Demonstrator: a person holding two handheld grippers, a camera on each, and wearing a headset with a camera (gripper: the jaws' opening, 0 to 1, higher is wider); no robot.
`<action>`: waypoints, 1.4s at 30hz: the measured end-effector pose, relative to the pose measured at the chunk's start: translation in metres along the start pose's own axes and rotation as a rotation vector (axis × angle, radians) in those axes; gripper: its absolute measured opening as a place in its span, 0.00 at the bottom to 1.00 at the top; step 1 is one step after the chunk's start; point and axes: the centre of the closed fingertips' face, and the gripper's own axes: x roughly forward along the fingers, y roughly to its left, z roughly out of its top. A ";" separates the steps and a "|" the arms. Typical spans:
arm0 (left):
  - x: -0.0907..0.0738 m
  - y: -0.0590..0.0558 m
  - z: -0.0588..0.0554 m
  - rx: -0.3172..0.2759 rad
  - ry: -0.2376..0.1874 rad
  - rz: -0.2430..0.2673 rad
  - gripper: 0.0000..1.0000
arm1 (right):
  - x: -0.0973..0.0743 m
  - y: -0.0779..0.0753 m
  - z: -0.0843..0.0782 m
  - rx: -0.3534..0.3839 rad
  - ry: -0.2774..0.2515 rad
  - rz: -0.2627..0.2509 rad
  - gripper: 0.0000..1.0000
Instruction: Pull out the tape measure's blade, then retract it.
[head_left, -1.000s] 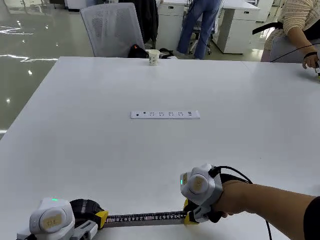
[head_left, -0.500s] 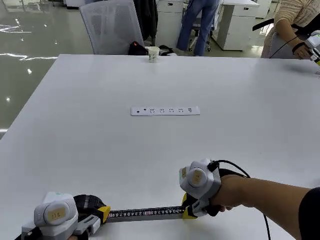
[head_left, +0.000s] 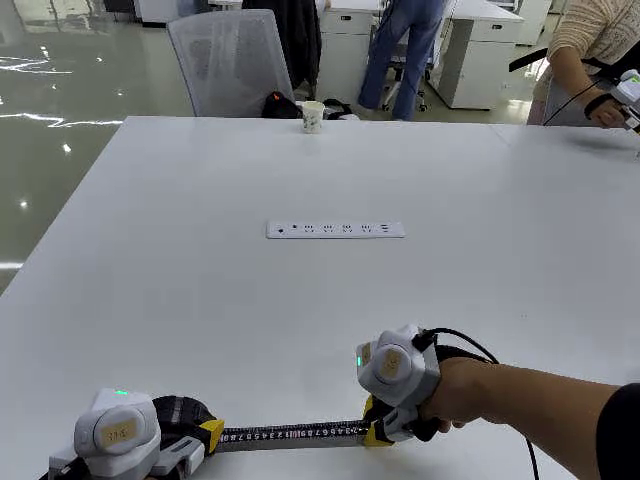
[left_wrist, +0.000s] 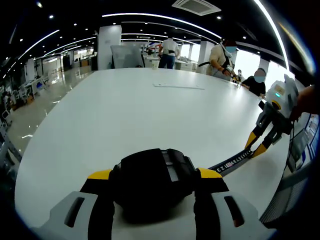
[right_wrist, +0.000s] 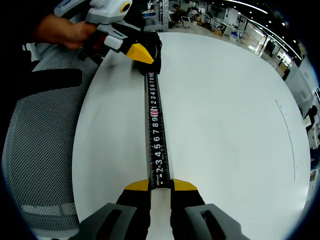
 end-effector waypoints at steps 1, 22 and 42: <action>0.000 0.000 0.000 0.000 0.000 0.000 0.59 | 0.000 0.000 0.000 0.000 0.001 0.000 0.11; 0.001 0.001 0.000 -0.003 0.006 -0.004 0.59 | 0.004 0.000 0.007 -0.005 -0.001 -0.006 0.11; 0.000 0.001 -0.001 -0.003 0.010 -0.003 0.59 | 0.006 0.000 0.015 -0.008 -0.005 -0.007 0.11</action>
